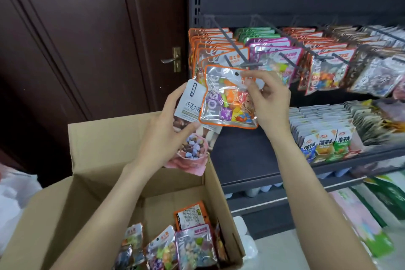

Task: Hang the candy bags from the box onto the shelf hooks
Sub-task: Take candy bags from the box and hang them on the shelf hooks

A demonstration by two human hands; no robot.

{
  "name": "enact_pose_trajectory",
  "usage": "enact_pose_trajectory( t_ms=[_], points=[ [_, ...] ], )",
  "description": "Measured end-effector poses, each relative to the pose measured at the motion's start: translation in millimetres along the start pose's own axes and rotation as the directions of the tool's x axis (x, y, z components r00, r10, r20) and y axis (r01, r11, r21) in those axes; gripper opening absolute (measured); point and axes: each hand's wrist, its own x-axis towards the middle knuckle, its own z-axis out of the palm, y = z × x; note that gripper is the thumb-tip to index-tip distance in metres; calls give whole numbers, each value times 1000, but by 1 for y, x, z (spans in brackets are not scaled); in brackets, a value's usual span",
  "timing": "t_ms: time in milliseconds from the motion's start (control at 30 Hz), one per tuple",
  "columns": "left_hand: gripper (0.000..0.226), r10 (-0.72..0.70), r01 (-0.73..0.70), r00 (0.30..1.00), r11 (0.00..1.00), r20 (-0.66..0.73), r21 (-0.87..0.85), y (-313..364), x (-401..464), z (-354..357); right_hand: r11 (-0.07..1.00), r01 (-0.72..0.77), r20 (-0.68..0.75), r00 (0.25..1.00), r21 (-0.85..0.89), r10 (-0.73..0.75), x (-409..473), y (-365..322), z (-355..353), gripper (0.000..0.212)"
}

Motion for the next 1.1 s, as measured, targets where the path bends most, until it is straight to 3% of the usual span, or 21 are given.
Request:
enact_pose_trajectory(
  t_ms=[267, 500, 700, 867, 933, 1000, 1100],
  points=[
    [71, -1, 1, 1000, 996, 6, -93, -5, 13, 9, 995, 41, -8, 999, -86, -42, 7, 16, 8, 23],
    [69, -124, 122, 991, 992, -51, -42, -45, 15, 0, 896, 20, -46, 998, -443, -45, 41, 44, 52, 25],
    [54, -100, 94, 993, 990, -58, -102, -54, 3, -22, 840, 61, -172, 968, -540, -181, 29, 41, 60, 25],
    [52, -18, 26, 999, 944, 27, -328, -39, 6, -19, 902, 1, -95, 994, -431, -46, -20, 23, 46, 34],
    [47, 36, -10, 998, 914, 56, -405, -31, 6, -11, 959, -195, -82, 980, -204, 182, -48, 3, 29, 38],
    [42, 68, -24, 995, 880, 75, -475, -23, 6, 1, 899, -408, -10, 910, 160, 415, -76, -22, 12, 41],
    [39, 96, -7, 986, 836, 134, -548, -4, 5, 30, 818, -458, 38, 879, 349, 476, -107, -43, -15, 57]
  ],
)
